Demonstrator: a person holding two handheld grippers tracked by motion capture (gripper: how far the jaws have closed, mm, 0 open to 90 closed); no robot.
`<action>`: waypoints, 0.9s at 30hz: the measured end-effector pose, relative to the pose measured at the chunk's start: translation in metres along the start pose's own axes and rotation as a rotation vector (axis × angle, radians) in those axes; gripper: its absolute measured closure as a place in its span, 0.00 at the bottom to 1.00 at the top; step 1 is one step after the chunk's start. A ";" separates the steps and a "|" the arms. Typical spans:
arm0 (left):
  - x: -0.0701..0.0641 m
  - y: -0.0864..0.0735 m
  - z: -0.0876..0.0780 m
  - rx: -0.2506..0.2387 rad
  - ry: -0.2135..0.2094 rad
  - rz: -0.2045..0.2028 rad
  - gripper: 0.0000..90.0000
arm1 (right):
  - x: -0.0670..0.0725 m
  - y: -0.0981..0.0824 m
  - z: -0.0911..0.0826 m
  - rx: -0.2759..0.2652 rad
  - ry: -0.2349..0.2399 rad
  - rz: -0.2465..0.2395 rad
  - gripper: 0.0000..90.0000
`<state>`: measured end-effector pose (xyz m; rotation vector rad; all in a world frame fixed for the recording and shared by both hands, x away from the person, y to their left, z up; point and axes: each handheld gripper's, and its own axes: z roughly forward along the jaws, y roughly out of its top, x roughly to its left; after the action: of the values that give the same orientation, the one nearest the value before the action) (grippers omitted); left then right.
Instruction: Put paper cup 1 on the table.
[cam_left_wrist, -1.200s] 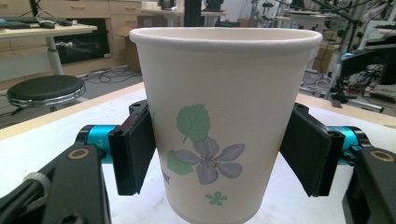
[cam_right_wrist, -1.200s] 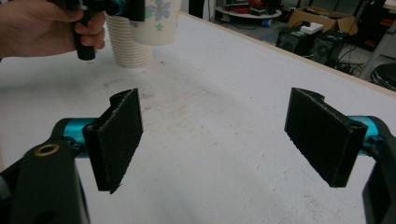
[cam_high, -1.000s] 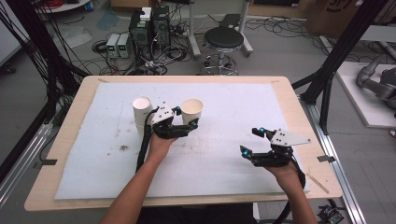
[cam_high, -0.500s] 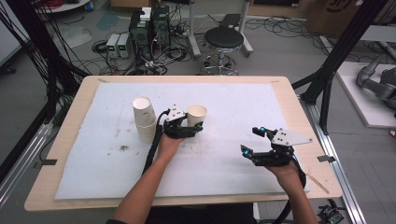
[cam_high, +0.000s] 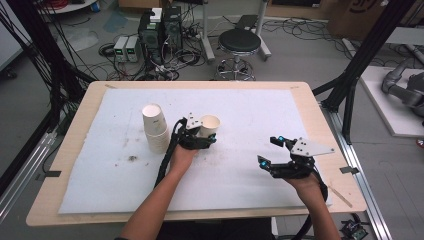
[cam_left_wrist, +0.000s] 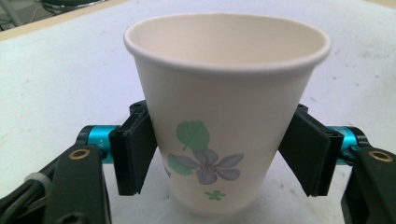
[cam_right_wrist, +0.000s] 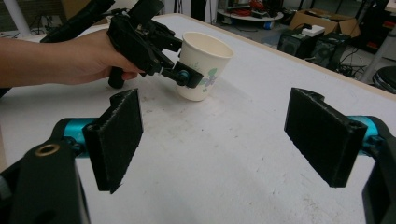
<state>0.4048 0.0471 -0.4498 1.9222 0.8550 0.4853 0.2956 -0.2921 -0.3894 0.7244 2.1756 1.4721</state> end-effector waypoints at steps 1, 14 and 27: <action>-0.001 0.000 -0.001 0.005 0.001 0.011 0.35 | 0.000 0.000 0.000 0.001 0.000 0.001 0.22; 0.000 -0.007 -0.005 0.018 -0.035 -0.047 0.27 | 0.001 -0.001 0.000 0.008 0.004 0.003 0.22; -0.010 -0.018 -0.051 -0.111 -0.052 -0.016 0.23 | 0.002 -0.001 -0.004 0.012 0.001 0.006 0.22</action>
<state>0.3586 0.0761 -0.4408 1.8173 0.7936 0.4615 0.2913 -0.2942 -0.3893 0.7346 2.1872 1.4637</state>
